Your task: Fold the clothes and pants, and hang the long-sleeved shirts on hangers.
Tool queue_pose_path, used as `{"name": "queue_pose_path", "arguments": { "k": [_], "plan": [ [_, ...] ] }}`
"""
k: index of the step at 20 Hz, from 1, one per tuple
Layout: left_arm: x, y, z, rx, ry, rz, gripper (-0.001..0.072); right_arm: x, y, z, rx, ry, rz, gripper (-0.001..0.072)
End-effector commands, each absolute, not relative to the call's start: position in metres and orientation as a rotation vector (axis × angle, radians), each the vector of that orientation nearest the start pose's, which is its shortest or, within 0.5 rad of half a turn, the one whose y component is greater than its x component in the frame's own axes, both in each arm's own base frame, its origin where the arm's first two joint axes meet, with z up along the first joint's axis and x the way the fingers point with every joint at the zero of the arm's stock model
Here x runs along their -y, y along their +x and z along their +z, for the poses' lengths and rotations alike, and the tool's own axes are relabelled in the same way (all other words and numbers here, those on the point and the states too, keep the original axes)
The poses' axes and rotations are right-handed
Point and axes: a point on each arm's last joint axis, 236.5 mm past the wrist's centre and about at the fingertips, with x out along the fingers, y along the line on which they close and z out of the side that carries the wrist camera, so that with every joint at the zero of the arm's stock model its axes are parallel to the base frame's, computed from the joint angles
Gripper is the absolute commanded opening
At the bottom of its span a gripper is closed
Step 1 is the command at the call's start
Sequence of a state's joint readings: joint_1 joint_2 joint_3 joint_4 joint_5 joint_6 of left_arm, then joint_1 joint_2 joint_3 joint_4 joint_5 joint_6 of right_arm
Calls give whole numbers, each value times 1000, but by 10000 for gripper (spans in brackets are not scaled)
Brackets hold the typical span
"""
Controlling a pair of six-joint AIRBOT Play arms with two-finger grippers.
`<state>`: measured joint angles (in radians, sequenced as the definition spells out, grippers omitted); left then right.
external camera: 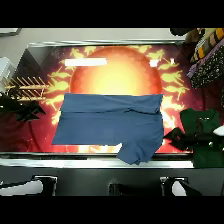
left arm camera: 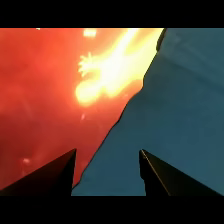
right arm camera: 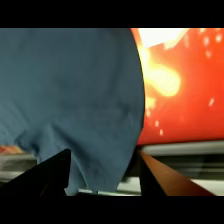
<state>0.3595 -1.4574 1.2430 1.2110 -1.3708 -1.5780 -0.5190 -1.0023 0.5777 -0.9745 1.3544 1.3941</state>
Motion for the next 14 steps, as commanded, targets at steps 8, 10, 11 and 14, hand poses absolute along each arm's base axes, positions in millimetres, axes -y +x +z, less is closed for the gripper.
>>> {"name": "queue_pose_path", "arguments": {
  "k": [8,10,11,14],
  "plan": [
    [-38,343,-32,-1532,-635,57,459,-50,191,-77,-1470,1022,21,433],
    [-37,344,-32,-1533,-630,53,458,-47,193,-82,-1454,1025,-5,432],
    [-36,344,-32,-1533,-631,53,459,-48,193,-85,-1452,1035,-13,432],
    [-37,344,-32,-1533,-630,53,459,-51,191,-91,-1446,1067,-27,432]
  ]
}}
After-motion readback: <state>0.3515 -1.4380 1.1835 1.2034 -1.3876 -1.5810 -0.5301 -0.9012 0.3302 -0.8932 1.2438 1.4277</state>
